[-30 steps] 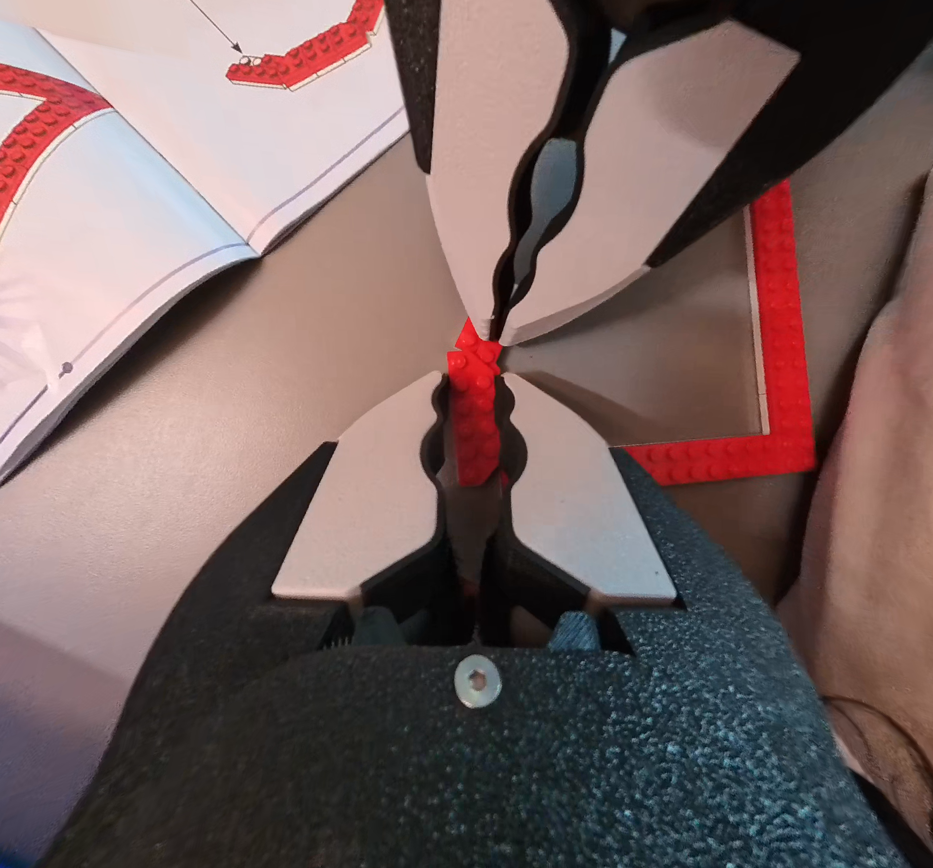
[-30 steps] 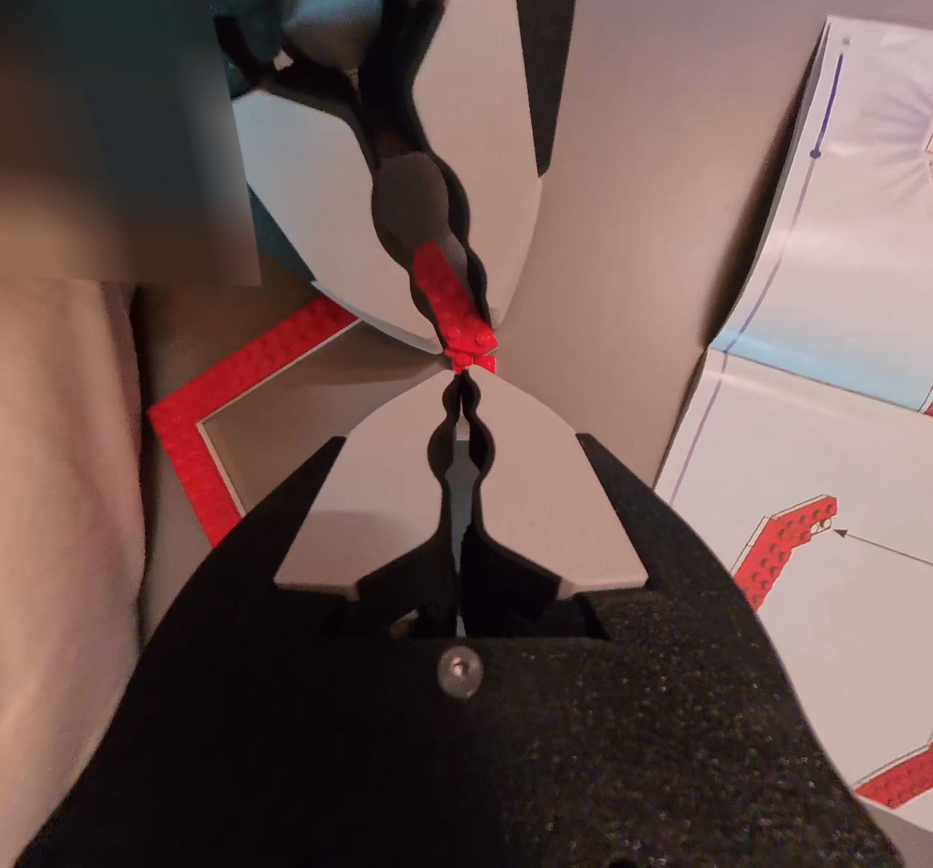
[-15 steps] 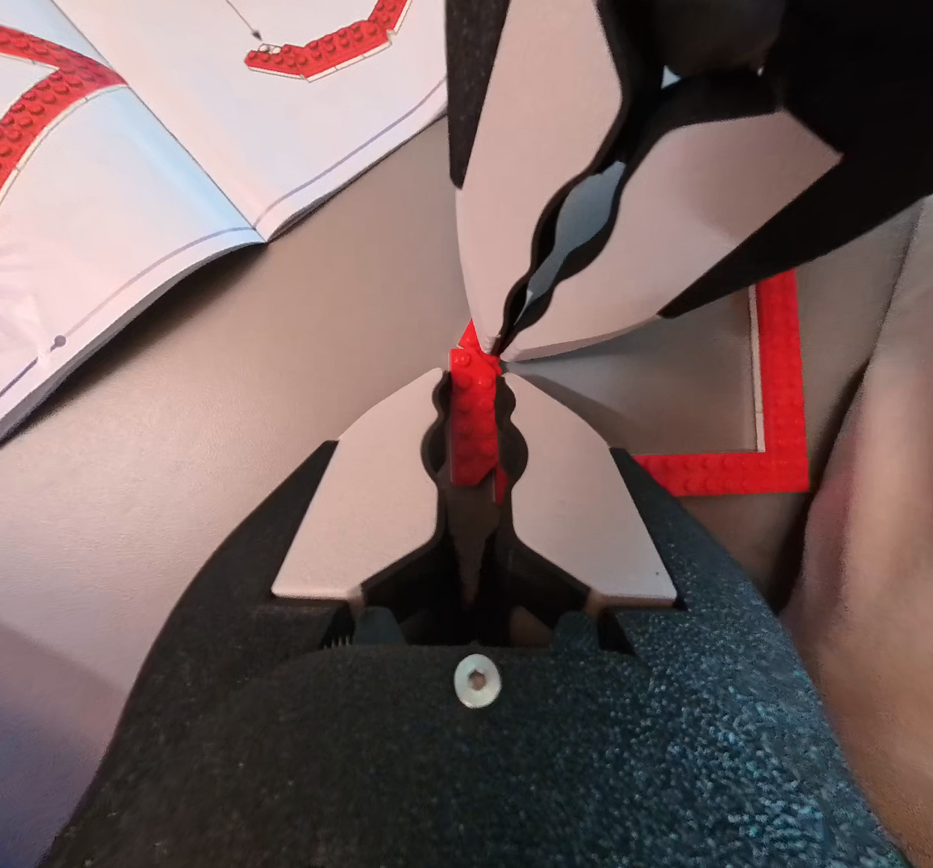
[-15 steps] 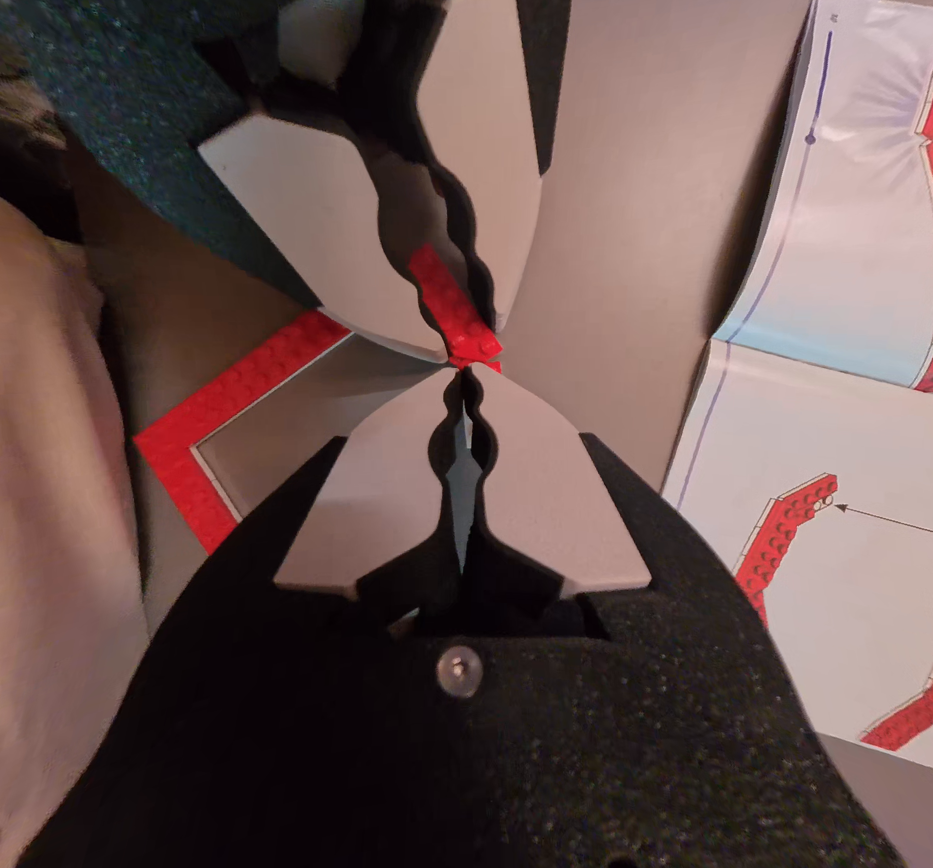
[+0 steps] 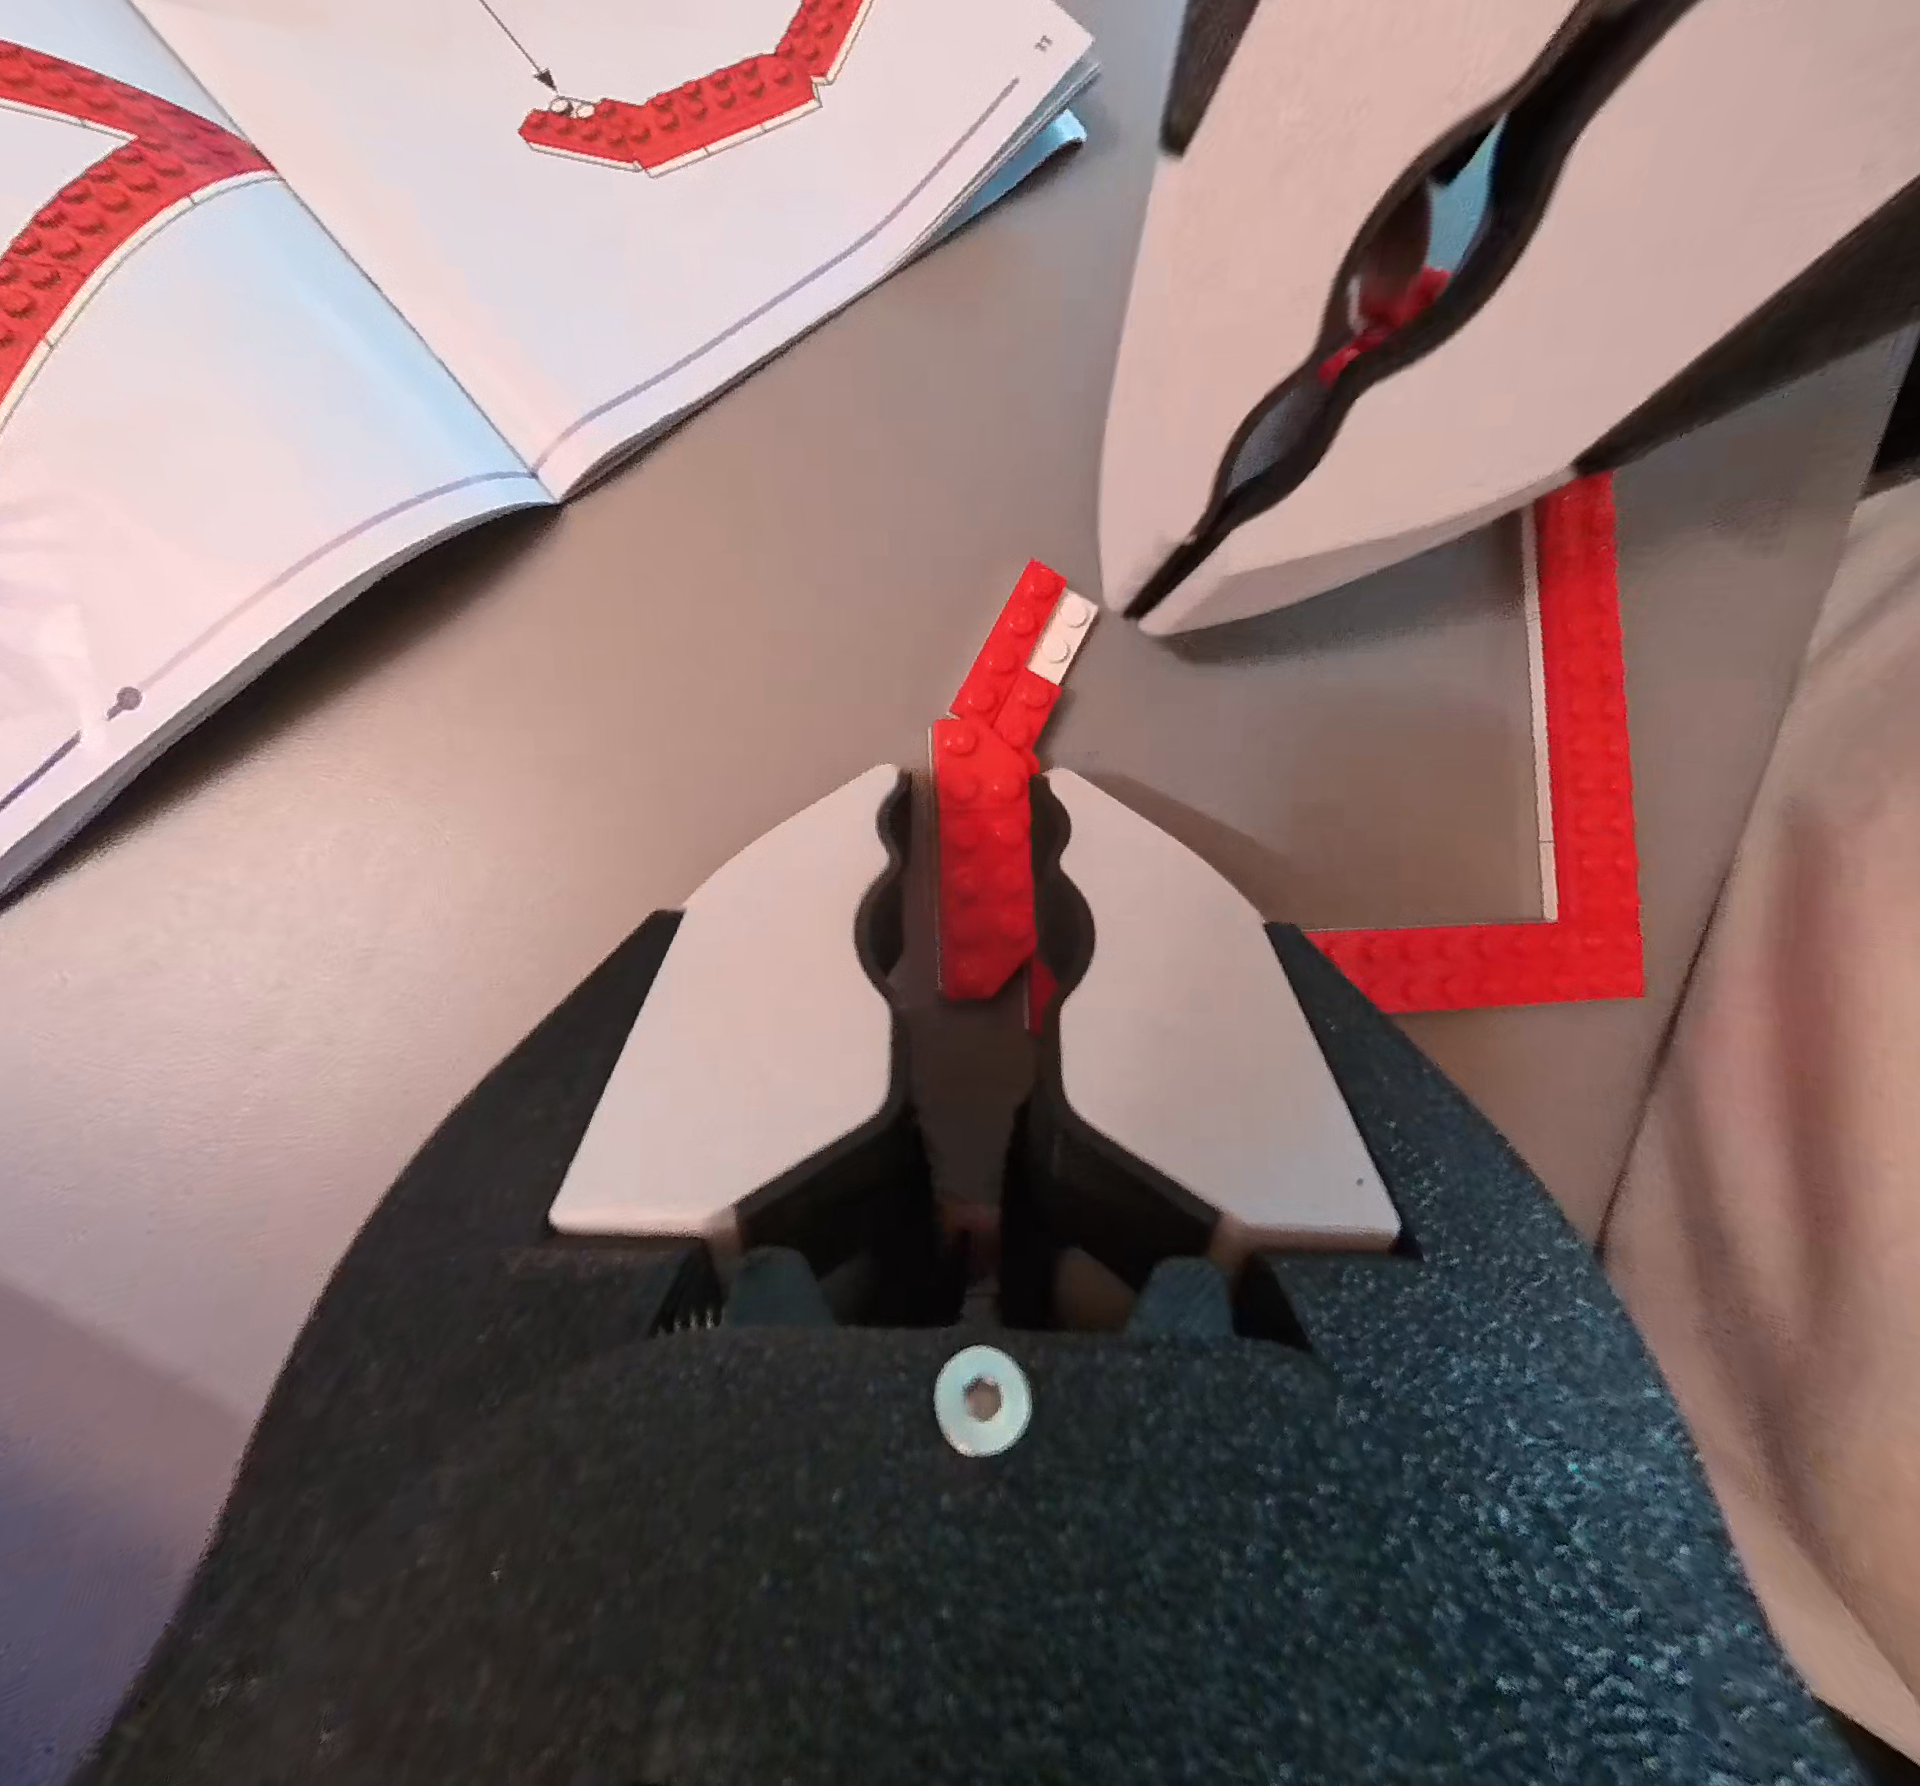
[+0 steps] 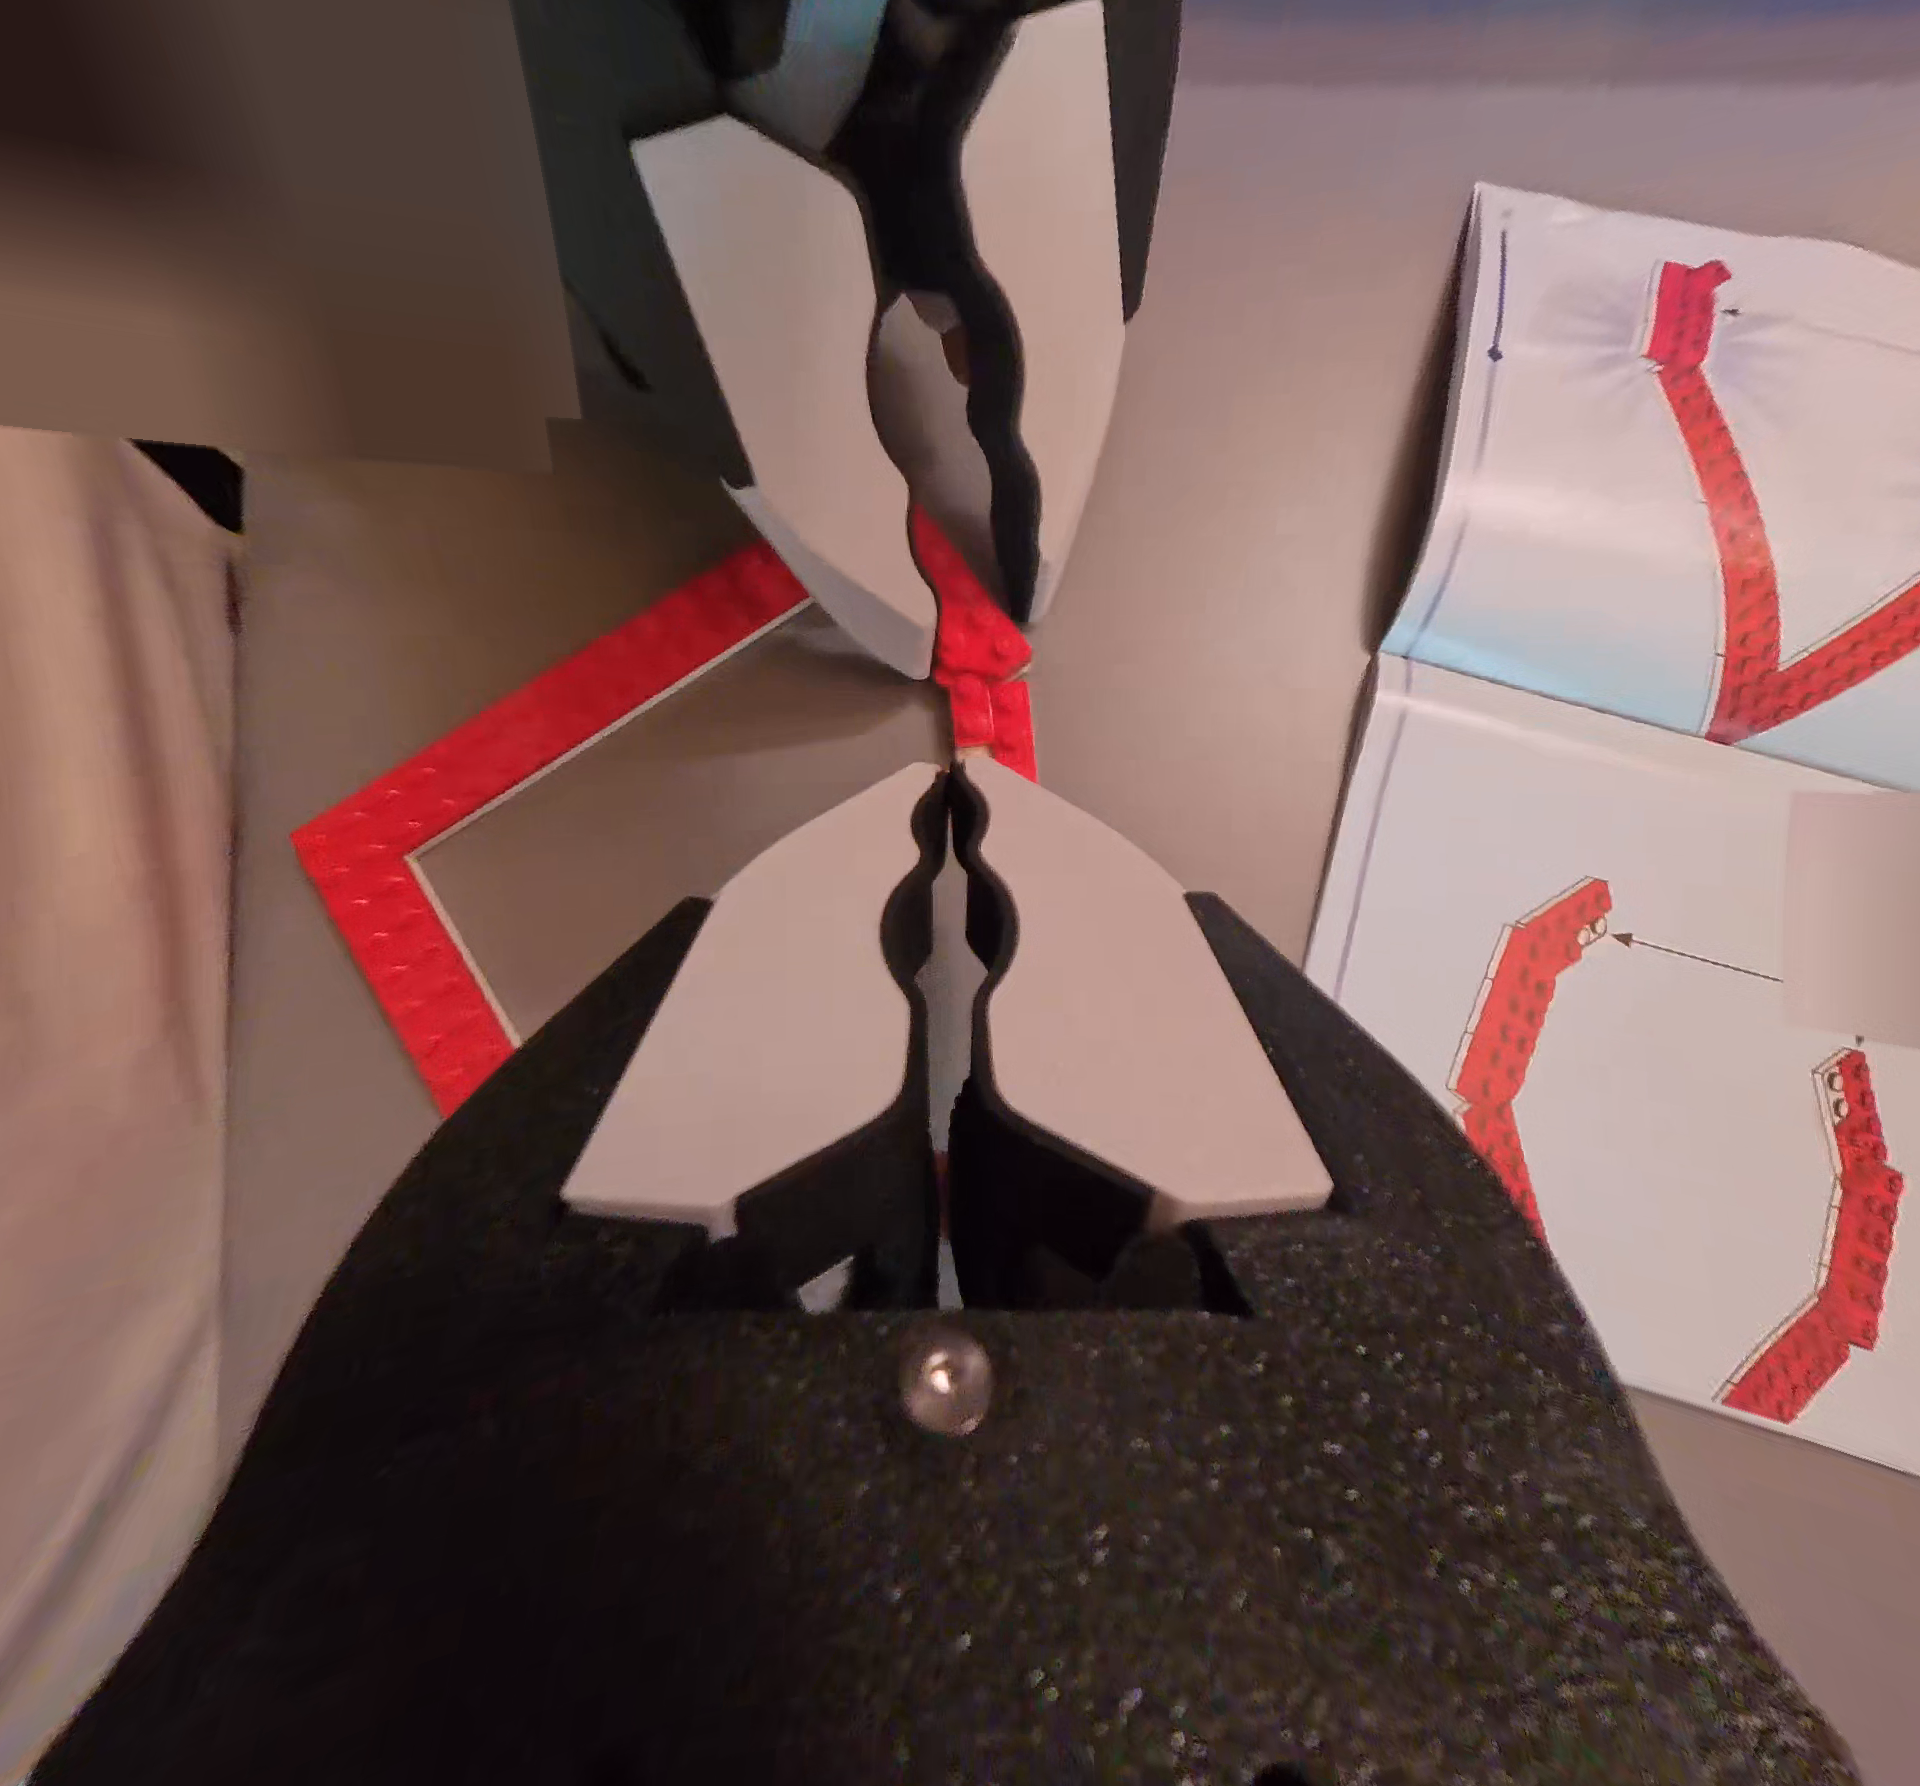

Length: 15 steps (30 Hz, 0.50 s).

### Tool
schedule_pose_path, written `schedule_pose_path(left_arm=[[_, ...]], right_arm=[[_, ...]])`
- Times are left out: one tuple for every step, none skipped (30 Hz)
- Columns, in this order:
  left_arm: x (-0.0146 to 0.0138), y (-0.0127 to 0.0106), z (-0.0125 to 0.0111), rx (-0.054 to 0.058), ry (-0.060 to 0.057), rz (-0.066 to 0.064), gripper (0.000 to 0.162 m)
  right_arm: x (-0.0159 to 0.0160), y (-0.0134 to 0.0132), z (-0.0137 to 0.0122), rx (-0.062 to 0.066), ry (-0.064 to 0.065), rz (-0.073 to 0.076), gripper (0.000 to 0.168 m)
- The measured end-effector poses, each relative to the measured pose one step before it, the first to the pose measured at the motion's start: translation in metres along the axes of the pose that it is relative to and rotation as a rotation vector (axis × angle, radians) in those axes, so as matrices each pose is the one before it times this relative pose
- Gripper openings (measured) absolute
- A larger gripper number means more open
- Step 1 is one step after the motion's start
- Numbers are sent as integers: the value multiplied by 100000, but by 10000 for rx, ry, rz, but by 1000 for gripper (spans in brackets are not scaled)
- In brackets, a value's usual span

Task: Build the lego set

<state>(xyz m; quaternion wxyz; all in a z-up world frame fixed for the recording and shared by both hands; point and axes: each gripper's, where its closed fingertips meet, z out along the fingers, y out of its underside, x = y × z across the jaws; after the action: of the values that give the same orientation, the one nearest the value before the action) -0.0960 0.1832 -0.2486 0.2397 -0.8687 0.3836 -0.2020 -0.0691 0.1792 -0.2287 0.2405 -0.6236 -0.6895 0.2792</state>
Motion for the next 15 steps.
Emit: schedule_pose_path(left_arm=[[-21,66,-60,-2,-20,-14,22],[-12,52,-67,22,-10,-1,21],[4,32,-35,33,21,-4,20],[-4,33,-15,39,51,-32,20],[46,-5,20,59,109,-65,18],[0,3,26,59,97,-86,18],[-7,26,19,49,98,-86,17],[-18,-9,3,63,61,-58,18],[-66,7,-1,47,8,-61,18],[-28,29,-28,22,23,-43,18],[-5,3,-6,31,37,-84,18],[-11,7,4,5,41,-96,17],[-4,17,-3,-3,25,-23,17],[0,10,-7,5,48,-14,17],[-5,17,-7,-3,95,-67,17]], right_arm=[[157,107,397,-176,125,-45,0],[205,3,327,-106,133,-33,0],[114,-132,281,-7,46,4,0],[17,-202,226,48,-46,34,0],[-39,-262,181,86,-78,50,0],[-33,-211,166,53,-69,45,0],[25,-83,169,-26,-19,43,0],[22,129,217,-142,-13,26,0],[-2,326,255,-250,-36,-2,0],[29,-72,57,39,-8,20,0],[1,24,10,-26,-65,96,0],[-8,37,16,-54,-72,183,0],[-43,19,10,-78,-75,203,0],[-31,33,8,-94,-72,218,0],[-31,24,16,-89,-43,187,1]])
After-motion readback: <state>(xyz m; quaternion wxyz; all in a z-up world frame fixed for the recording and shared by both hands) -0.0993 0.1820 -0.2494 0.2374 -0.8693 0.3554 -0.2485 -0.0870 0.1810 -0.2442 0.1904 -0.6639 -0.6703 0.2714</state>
